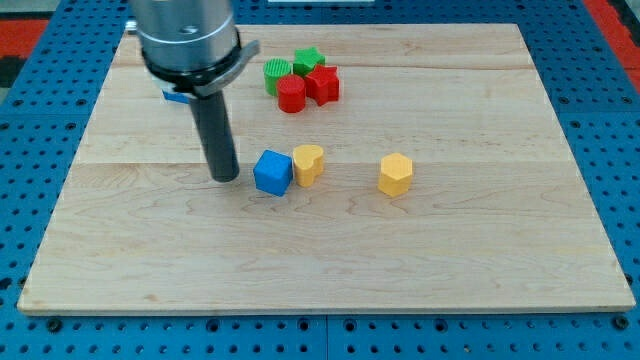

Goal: Move the blue triangle diagonal top left to the green circle

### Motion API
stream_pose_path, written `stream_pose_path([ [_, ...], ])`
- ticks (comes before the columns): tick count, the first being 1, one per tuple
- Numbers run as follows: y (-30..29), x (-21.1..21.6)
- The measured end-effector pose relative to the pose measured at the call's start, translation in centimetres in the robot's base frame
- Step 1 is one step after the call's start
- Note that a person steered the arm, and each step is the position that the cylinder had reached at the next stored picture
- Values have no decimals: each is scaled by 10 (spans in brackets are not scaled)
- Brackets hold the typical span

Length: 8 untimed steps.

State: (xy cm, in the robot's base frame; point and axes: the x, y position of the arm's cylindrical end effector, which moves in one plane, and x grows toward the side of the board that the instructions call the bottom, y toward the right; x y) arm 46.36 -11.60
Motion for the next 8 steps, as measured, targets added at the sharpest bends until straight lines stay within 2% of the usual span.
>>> stream_pose_path([
  [3,101,-13],
  [4,88,-15],
  [6,-114,-98],
  [7,-87,-146],
  [8,-68,-169],
])
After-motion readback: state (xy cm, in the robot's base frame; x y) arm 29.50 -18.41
